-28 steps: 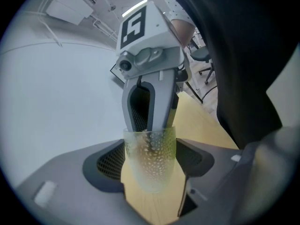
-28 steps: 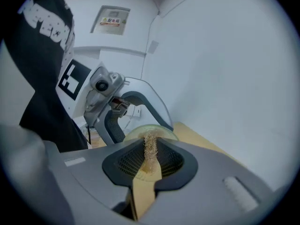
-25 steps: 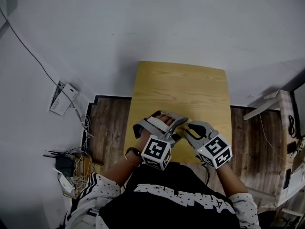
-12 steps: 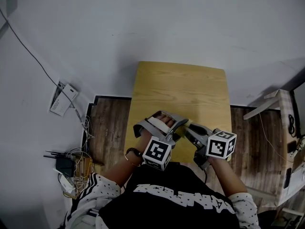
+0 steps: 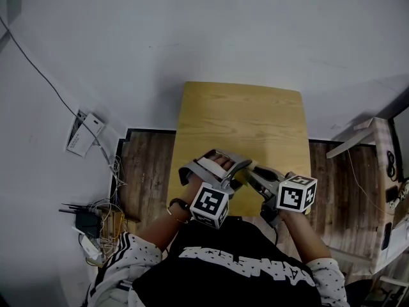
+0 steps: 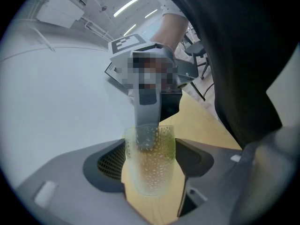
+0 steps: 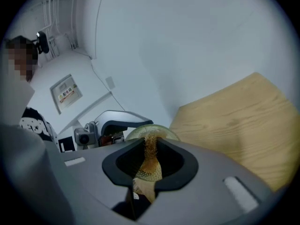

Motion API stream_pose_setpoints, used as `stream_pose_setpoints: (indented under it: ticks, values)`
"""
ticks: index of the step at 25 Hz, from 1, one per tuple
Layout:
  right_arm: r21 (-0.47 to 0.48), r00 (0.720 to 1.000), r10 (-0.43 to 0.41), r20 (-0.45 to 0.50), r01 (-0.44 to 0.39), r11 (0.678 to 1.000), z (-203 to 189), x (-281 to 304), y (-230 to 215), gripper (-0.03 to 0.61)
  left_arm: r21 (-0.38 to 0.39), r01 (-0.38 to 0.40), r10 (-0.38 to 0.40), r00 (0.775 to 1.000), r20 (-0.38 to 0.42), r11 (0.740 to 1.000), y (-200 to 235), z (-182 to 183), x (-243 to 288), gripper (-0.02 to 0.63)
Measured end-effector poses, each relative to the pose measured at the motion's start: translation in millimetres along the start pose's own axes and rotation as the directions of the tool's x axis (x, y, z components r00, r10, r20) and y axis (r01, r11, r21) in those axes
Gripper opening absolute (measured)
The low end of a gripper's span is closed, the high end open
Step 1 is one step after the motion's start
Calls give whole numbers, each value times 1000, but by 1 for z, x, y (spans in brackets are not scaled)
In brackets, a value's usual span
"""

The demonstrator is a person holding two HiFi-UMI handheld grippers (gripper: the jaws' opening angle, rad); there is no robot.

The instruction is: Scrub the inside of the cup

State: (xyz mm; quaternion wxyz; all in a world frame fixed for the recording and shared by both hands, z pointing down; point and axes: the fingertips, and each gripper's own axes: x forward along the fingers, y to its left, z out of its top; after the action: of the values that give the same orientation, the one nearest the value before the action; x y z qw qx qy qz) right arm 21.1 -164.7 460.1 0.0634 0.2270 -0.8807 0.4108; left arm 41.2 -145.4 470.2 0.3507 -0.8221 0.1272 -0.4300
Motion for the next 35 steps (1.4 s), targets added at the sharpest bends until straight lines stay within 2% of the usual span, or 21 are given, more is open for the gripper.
stream_pose_setpoints:
  ticks: [3,7,10,15,18,24,35]
  values:
    - [-140,998,-37,-42,31,990,1,0,3,85,-41,-8,9,1000,22,999,2,1,-2,330]
    - [-324,991,-96,-92,62,944,2,-2,6,87,-89,-18,23,999,48,996,5,2,-2,330]
    - [-447,982,-141,-123,71,892,2,-4,8,87,-130,-21,31,997,77,991,8,4,-3,330]
    - [-629,961,-217,-173,62,775,2,-6,14,87,-202,-8,34,991,127,979,10,6,-4,330]
    - [-674,953,-239,-189,51,737,2,-10,15,87,-224,-6,37,990,136,975,10,4,-3,330]
    - [-709,945,-268,-185,61,703,8,-19,16,87,-265,3,36,989,142,964,9,-6,2,330]
    - [-680,952,-291,-96,151,718,24,-39,17,87,-373,11,48,988,148,928,12,-28,10,330]
